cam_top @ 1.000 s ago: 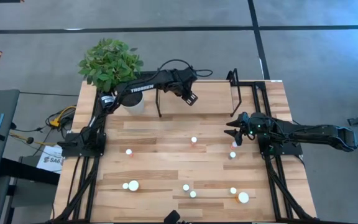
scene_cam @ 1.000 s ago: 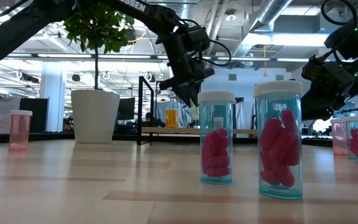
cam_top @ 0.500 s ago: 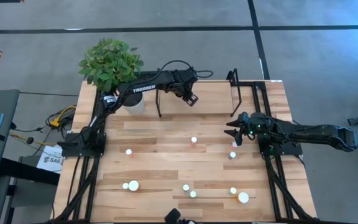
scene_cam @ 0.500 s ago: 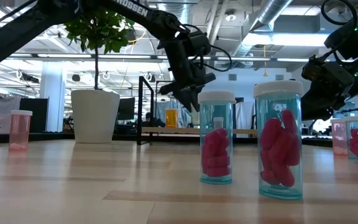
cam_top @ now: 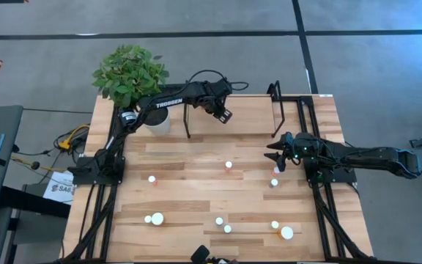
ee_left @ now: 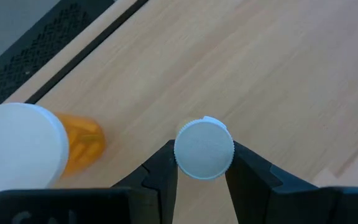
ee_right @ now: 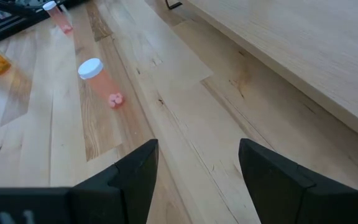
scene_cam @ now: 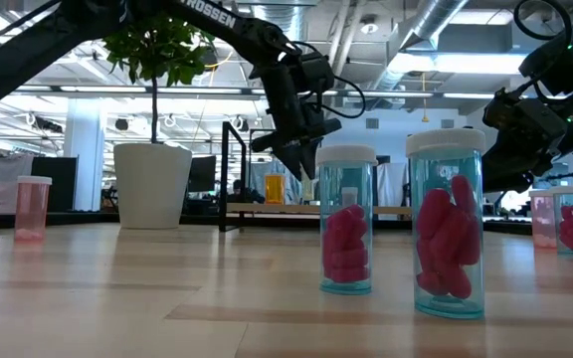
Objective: Pick and place medicine bottles onto shelf by color
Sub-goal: Put the top yellow pill bottle on the shelf
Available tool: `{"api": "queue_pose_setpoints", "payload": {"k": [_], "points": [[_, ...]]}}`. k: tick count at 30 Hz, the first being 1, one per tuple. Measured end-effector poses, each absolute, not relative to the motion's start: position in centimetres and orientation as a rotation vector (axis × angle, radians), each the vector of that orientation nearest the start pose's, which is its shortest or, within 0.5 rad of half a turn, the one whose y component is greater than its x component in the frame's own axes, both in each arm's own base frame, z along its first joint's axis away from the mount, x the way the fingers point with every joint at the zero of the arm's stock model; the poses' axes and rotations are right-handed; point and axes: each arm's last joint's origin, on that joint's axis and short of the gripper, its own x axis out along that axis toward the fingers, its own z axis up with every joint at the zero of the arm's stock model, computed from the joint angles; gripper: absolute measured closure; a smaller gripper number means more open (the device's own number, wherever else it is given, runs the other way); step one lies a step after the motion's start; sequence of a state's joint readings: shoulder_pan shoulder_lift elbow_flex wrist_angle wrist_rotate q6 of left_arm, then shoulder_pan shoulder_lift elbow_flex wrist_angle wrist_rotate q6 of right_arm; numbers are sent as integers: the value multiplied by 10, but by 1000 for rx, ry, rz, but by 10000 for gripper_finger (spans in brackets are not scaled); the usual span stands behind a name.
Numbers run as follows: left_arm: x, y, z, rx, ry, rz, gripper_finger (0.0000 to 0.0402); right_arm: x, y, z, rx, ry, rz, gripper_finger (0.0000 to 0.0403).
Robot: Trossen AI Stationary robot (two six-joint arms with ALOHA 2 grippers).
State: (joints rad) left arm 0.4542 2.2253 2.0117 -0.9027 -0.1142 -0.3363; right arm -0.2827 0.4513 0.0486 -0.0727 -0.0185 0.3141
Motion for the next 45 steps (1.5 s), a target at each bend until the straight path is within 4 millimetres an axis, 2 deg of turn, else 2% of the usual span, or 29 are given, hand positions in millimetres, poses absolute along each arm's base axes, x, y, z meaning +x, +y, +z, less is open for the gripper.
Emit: {"api": "queue_pose_setpoints", "payload": {"k": [45], "points": [[423,209,230,-511,1066,679,298,113,-32,134,378,427,-331,154]]}}
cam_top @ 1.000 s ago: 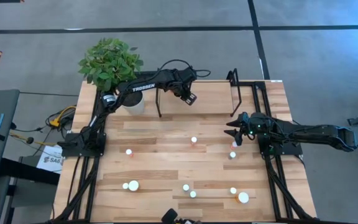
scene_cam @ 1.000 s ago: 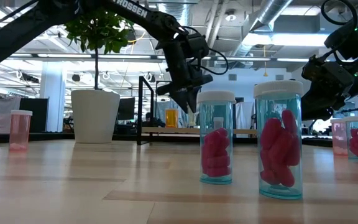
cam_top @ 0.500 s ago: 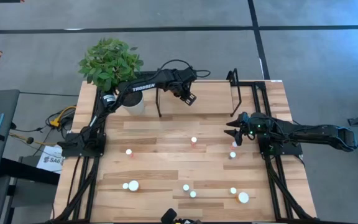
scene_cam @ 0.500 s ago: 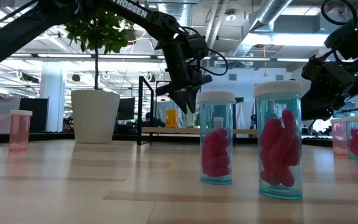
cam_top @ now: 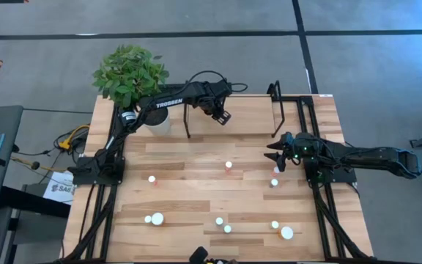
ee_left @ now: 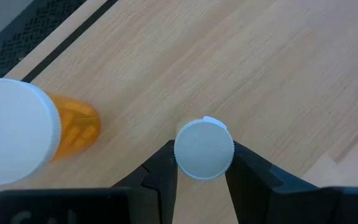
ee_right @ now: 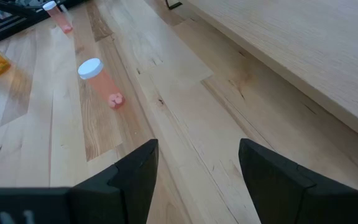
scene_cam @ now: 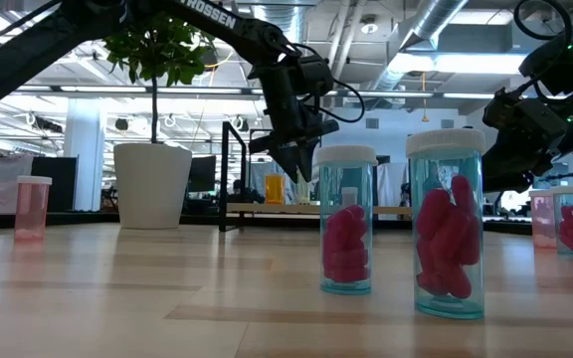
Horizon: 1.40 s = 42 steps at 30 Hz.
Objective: Pick and place medicine bottles onto shelf by color
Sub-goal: Put the top yellow pill bottle on the shelf
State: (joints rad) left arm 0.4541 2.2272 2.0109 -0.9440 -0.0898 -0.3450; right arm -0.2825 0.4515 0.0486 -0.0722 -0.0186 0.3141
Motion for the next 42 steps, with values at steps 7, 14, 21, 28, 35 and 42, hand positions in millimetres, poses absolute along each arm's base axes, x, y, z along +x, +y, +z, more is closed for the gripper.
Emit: {"api": "queue_pose_setpoints", "payload": {"k": [7,14,21,28,35,42], "points": [[423,209,230,-511,1066,679,298,113,-32,134,378,427,-332,154],[423,209,230,-512,1067,680,298,113,-32,134,378,427,-332,154],[423,209,230,-515,1069,682,298,113,-32,134,378,427,-332,154],[423,209,230,-519,1068,684,298,113,-32,134,378,427,-332,154],[423,209,230,-524,1063,688,283,113,-32,134,378,427,-331,154],[424,210,230,-516,1050,683,252,113,-32,134,378,427,-332,154]]}}
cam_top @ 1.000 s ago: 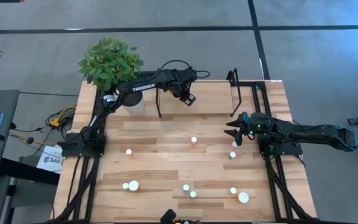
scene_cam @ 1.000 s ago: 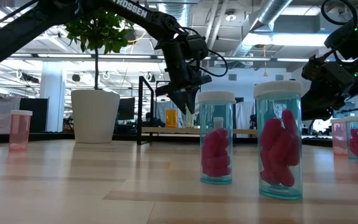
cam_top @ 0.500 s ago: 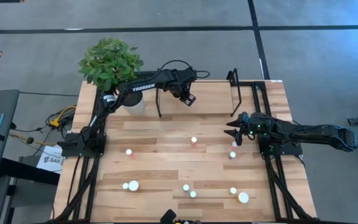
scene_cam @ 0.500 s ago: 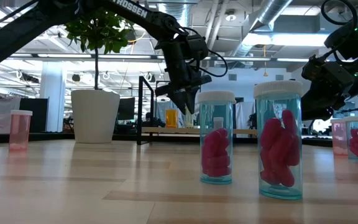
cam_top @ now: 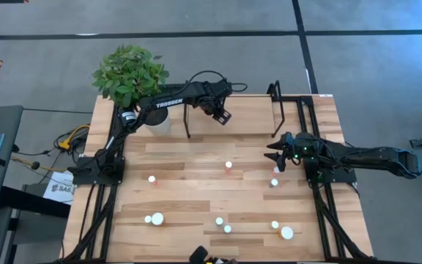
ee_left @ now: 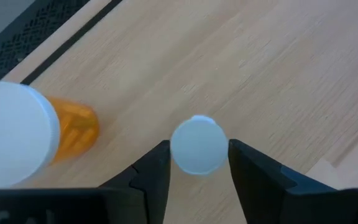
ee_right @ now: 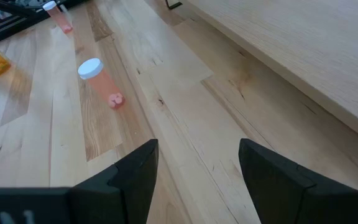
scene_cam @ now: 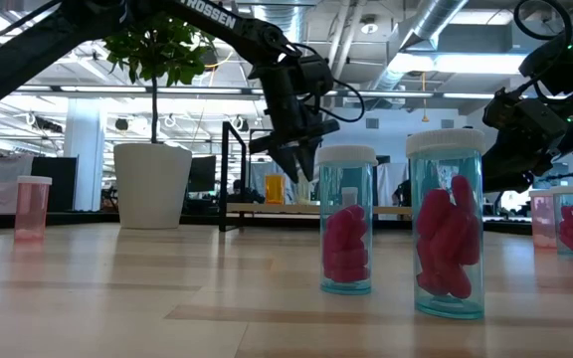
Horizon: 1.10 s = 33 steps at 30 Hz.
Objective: Pick and place medicine bottles onto shelf by color
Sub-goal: Put the top yellow pill bottle on the shelf
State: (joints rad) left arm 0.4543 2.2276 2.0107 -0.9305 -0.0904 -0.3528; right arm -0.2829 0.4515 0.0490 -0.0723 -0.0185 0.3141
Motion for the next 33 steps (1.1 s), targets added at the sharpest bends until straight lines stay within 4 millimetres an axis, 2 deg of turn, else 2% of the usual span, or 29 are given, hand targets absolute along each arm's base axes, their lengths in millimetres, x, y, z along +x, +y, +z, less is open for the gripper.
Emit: {"api": "queue_pose_setpoints", "payload": {"k": [17,33], "points": [[426,206,236,-510,1053,666,249,113,-32,134,378,427,-332,154],[427,205,237,-504,1043,662,295,113,-32,134,378,427,-332,154]]}}
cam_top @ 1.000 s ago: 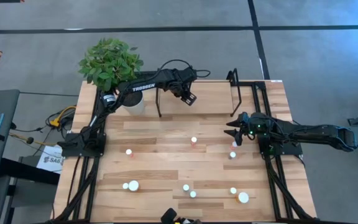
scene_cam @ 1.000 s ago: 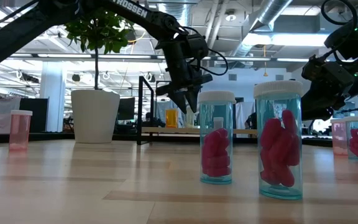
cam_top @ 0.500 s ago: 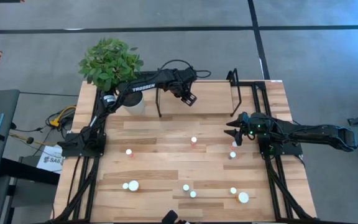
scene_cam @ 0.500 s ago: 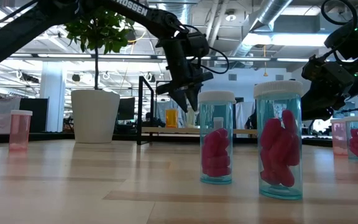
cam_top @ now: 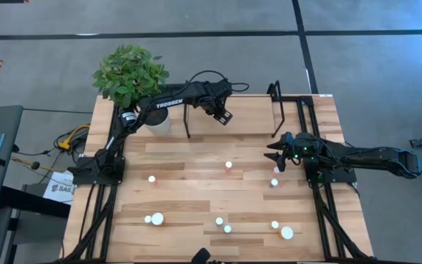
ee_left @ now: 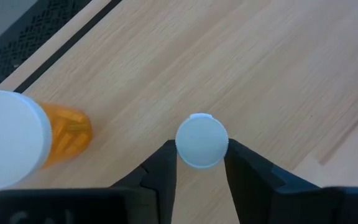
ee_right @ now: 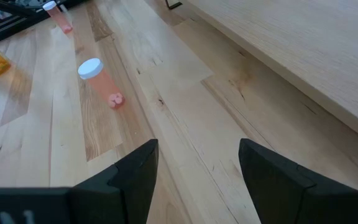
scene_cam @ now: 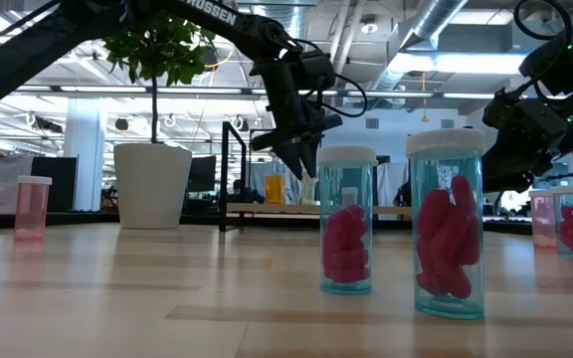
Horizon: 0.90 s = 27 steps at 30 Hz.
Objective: Pick and place medicine bottles onto shelf by color
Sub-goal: Put the top yellow pill bottle on the shelf
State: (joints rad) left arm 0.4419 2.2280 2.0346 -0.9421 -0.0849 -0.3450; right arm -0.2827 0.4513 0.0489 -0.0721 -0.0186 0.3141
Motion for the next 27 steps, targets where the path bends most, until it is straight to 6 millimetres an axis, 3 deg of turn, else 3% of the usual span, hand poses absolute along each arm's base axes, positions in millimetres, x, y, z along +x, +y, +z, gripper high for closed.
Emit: {"api": "queue_pose_setpoints", "payload": {"k": [13,27], "points": [[429,211,239,-477,988,697,294,113,-32,134,378,427,-331,154],[421,232,241,-458,948,795,294,113,-32,134,378,427,-331,154]]}}
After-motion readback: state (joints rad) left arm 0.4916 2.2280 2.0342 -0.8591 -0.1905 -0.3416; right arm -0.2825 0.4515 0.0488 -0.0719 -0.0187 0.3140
